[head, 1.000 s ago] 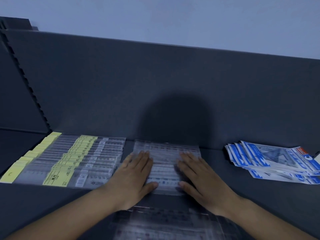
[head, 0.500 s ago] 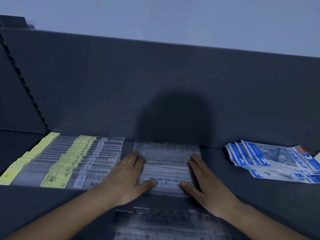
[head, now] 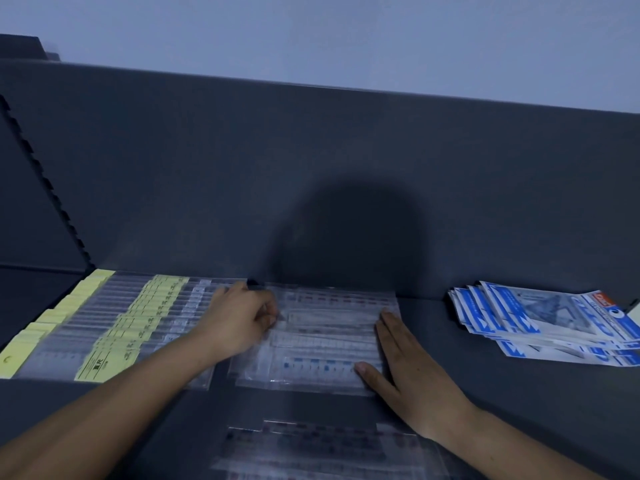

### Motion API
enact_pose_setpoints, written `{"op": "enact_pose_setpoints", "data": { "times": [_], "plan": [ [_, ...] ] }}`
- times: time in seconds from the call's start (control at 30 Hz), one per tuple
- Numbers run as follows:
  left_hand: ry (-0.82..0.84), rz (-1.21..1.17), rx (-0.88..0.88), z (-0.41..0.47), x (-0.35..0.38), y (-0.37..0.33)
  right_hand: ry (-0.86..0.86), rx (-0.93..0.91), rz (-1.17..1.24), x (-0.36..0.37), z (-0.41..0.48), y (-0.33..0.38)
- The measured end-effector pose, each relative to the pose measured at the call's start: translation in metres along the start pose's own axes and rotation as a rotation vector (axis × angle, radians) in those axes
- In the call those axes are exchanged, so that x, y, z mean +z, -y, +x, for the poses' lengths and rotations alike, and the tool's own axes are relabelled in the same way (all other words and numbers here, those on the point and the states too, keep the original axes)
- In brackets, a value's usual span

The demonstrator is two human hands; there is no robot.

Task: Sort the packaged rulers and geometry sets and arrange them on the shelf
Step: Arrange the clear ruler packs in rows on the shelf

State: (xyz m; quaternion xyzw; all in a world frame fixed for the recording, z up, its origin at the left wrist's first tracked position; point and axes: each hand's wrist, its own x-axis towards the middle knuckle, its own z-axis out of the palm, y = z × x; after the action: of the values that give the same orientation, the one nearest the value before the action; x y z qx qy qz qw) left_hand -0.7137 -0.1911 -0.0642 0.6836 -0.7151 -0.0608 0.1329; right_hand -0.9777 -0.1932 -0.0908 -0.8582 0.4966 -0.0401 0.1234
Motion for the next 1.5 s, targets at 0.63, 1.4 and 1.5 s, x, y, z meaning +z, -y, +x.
{"op": "enact_pose_setpoints", "data": {
  "times": [0.63,1.4,1.5],
  "plan": [
    [0.006,-0.121,0.011,-0.009,0.02,-0.008,0.057,0.013,0.049,-0.005,-0.002,0.006],
    [0.169,0.059,0.136,-0.031,0.037,-0.029,0.094,-0.026,-0.107,-0.004,-0.001,-0.005],
    [0.173,0.07,0.119,-0.032,0.037,-0.031,0.085,-0.042,-0.056,-0.005,0.0,-0.007]
  ]
}}
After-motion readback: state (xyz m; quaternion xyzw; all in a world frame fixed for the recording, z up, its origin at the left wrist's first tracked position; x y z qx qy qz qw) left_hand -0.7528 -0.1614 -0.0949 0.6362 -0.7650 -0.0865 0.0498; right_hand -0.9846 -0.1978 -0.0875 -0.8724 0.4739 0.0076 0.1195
